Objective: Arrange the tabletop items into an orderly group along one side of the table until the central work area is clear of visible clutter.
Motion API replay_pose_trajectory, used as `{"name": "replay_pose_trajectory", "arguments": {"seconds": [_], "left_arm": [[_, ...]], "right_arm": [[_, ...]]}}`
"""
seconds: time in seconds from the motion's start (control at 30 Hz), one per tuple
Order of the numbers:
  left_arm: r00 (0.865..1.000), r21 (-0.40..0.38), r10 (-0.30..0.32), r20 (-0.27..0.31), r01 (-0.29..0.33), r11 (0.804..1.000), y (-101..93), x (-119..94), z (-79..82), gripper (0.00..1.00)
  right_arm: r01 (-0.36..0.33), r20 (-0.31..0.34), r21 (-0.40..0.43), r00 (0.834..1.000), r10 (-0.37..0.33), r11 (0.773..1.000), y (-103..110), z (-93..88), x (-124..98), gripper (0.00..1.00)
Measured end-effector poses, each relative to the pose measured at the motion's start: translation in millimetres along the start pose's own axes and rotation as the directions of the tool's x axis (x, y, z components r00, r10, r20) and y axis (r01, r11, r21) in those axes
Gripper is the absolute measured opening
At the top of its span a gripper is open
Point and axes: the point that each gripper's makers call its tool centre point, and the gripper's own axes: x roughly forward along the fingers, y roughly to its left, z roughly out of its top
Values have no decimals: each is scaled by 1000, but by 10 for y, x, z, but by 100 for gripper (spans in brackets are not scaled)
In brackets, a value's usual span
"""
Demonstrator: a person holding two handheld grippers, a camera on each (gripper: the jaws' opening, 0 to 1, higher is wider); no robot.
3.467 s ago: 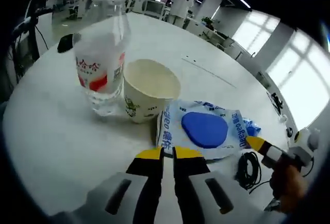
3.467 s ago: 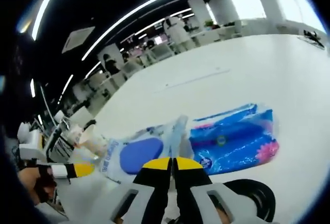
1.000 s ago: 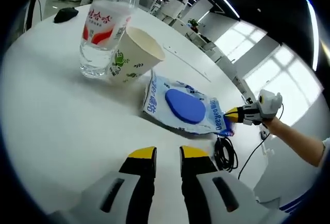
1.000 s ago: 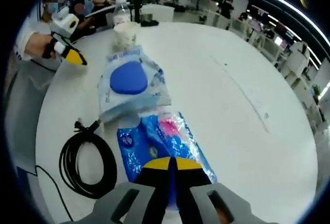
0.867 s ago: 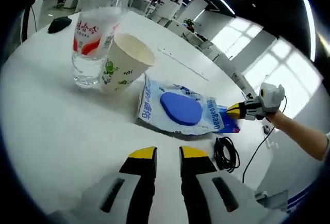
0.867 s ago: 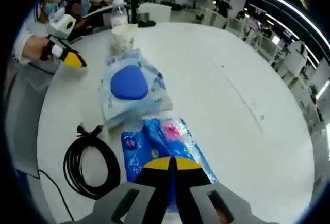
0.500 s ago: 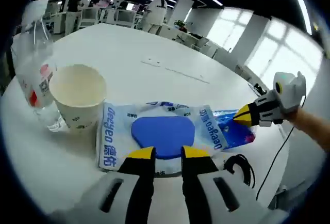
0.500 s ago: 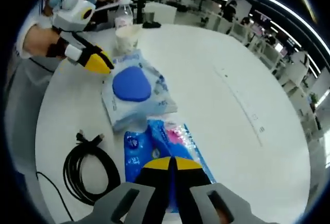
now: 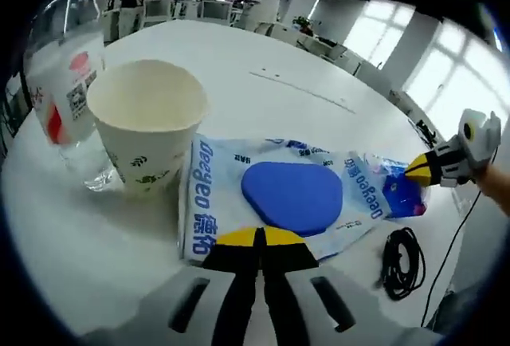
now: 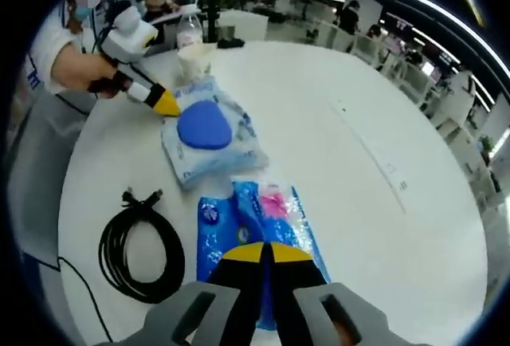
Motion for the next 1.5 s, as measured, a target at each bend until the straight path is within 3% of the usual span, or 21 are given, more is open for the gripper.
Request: {"name": "replay_pose_trajectory", "arguments": {"seconds": [0.1, 0.23, 0.4, 0.5, 0.63, 0.87, 1.0, 1.17, 1.23, 1.33, 1.4, 1.43, 1.47, 1.5], "left_arm": [[1000, 37, -15, -5, 15, 999, 20, 50, 10, 0], [999, 77, -40, -3, 40, 996, 26, 61, 8, 0], [998, 70, -54, -9, 55, 996, 71, 75, 24, 0], [996, 125, -86, -23, 88, 988, 72, 97, 23, 0], [993, 172, -111, -33, 115, 978, 63, 94, 40, 0], [986, 246, -162, 31, 149, 958, -69, -66, 198, 1], [979, 227, -191, 70, 171, 959, -105, -225, 272, 8], [973, 302, -187, 135, 140, 943, 17, -572, 377, 15], [964, 284, -176, 200, 115, 952, 123, -730, 479, 20], [958, 263, -171, 231, 107, 959, 235, -935, 510, 29], [951, 269, -174, 256, 104, 958, 336, -1150, 514, 33], [949, 273, -173, 264, 98, 957, 373, -1212, 517, 34], [947, 274, -173, 270, 96, 957, 416, -1282, 513, 37], [946, 273, -174, 275, 97, 957, 458, -1346, 508, 40]], "right_arm": [[-34, 22, -57, 999, 35, 998, 51, 36, -16, 0], [-102, 109, -27, 989, 104, 994, 45, 97, 67, 0], [-115, 99, -68, 988, 122, 991, 90, 76, 141, 0], [-126, 99, -64, 986, 132, 990, 72, 33, 187, 0], [-119, 134, -45, 983, 124, 992, 81, 70, 180, 0], [-82, 210, 5, 975, 79, 997, 110, 120, 103, 2], [-25, 273, 74, 962, 4, 997, 128, 232, -98, 13], [28, 357, 171, 930, -88, 985, 272, 388, -467, 28], [42, 395, 208, 910, -123, 977, 321, 420, -554, 35], [63, 402, 258, 900, -167, 964, 540, 444, -790, 45], [69, 386, 317, 901, -195, 946, 645, 407, -878, 51], [63, 367, 388, 905, -217, 919, 734, 370, -927, 55], [61, 362, 415, 904, -226, 908, 764, 333, -922, 63], [89, 370, 441, 889, -271, 893, 787, 311, -958, 68]]}}
